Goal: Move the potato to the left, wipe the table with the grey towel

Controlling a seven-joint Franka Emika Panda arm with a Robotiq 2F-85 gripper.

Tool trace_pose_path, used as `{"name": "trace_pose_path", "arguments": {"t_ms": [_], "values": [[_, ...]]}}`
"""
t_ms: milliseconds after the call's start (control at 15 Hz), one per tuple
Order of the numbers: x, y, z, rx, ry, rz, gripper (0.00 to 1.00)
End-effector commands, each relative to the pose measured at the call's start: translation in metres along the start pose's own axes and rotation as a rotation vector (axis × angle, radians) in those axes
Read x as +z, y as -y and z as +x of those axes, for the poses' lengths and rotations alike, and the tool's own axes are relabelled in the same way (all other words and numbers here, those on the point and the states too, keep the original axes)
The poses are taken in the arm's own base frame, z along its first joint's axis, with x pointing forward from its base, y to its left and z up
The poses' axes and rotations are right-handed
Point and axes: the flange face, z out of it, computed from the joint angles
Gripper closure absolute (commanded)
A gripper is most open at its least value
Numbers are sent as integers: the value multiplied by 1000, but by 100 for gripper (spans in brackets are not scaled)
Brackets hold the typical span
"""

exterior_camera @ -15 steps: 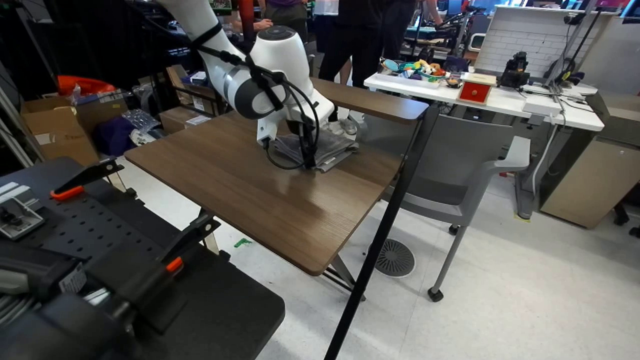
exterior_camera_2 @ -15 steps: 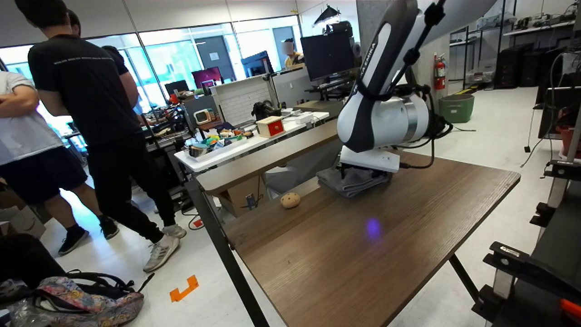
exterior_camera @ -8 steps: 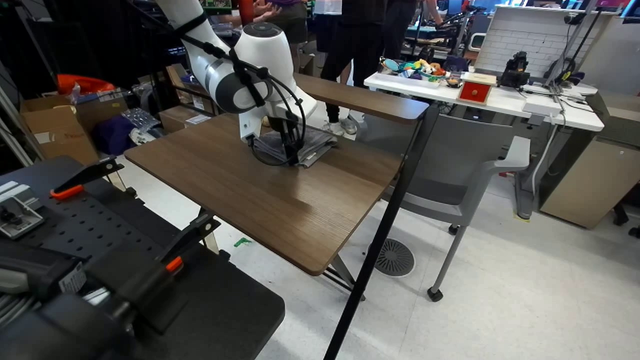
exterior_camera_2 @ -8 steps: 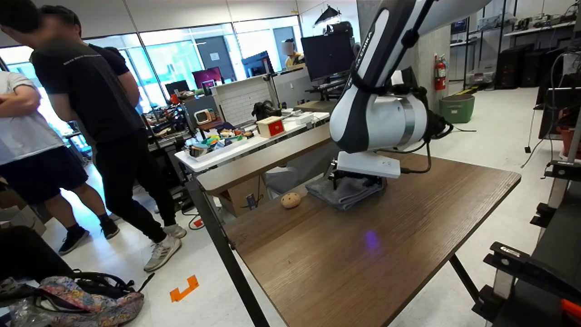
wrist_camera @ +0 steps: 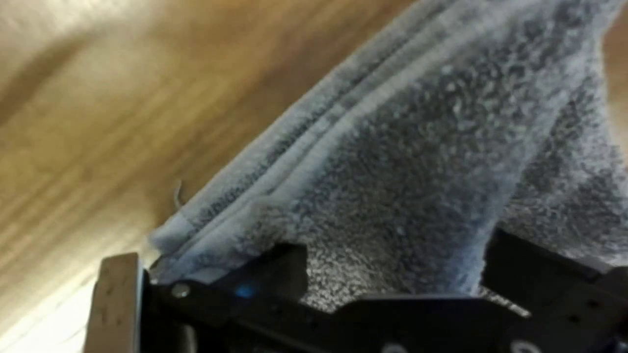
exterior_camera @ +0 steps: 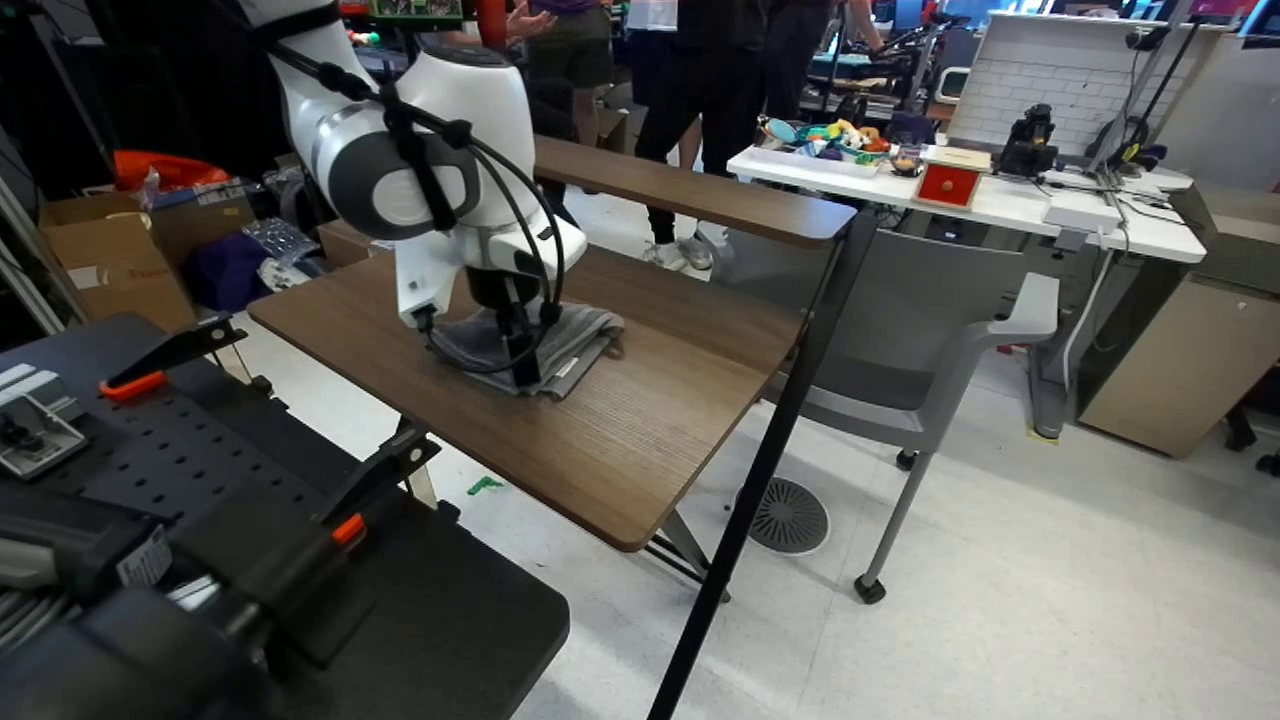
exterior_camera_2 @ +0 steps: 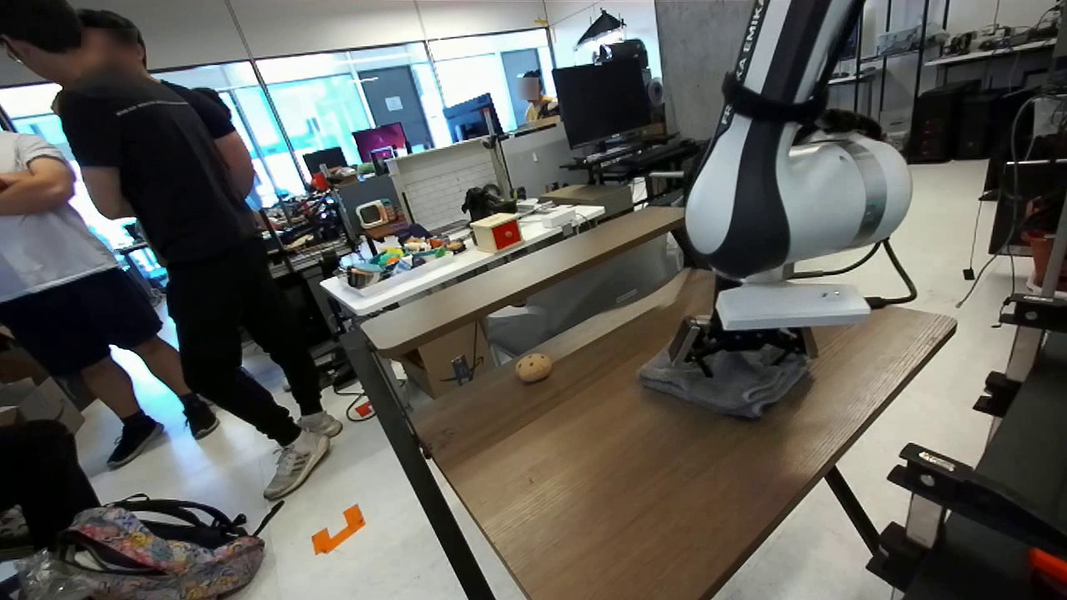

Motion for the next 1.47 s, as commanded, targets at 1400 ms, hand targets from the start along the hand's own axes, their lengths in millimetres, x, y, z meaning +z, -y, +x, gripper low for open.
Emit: {"name": "trace_pose_path", "arguments": {"t_ms": [1400], "values": [[-64, -67, 48, 61, 31, -47, 0]]}}
